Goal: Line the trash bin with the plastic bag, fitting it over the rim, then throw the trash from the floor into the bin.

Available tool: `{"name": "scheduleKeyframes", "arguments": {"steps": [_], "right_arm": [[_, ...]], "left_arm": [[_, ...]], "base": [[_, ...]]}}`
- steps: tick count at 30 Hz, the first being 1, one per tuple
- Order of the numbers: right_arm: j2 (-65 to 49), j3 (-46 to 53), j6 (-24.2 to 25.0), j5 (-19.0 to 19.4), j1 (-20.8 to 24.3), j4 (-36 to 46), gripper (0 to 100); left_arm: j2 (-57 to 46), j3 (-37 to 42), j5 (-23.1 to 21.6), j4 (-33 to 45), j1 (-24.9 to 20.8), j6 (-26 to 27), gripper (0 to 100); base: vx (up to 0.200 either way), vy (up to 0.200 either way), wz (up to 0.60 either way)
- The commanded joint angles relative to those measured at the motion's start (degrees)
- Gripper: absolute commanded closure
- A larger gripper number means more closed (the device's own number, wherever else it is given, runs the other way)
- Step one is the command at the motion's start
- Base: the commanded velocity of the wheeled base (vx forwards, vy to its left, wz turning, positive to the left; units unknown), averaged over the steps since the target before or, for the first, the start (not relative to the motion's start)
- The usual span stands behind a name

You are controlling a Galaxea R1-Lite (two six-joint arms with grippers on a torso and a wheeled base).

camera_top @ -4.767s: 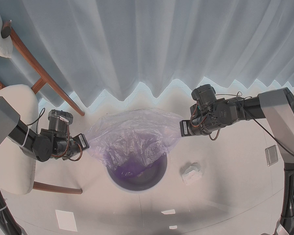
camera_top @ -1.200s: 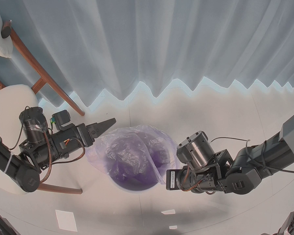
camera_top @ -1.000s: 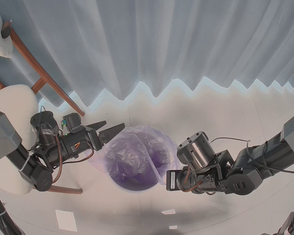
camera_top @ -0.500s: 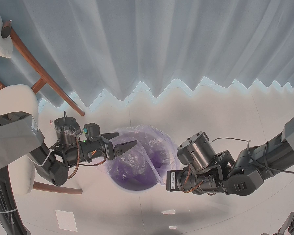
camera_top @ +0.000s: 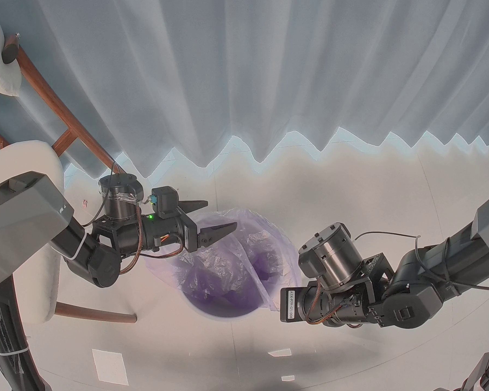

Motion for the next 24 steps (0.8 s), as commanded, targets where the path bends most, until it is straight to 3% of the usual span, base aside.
{"name": "scheduleKeyframes", "arguments": {"steps": [1,8,24], "right_arm": [[-0.78,1.59,-0.04,-0.01,0.00,-0.08,100],[-0.52,1.42,-0.04,-0.01,-0.09,-0.17,100],[-0.43,1.68,-0.21,-0.01,-0.09,-0.17,100]], "left_arm": [[0.15,0.55,-2.59,1.77,0.66,3.18,0],[-0.20,0.64,-5.23,3.27,1.71,4.59,0],[2.62,2.48,-6.11,2.65,1.89,7.84,0]], "base": [[0.000,0.000,0.00],[0.000,0.000,0.00],[0.000,0.000,0.00]]}}
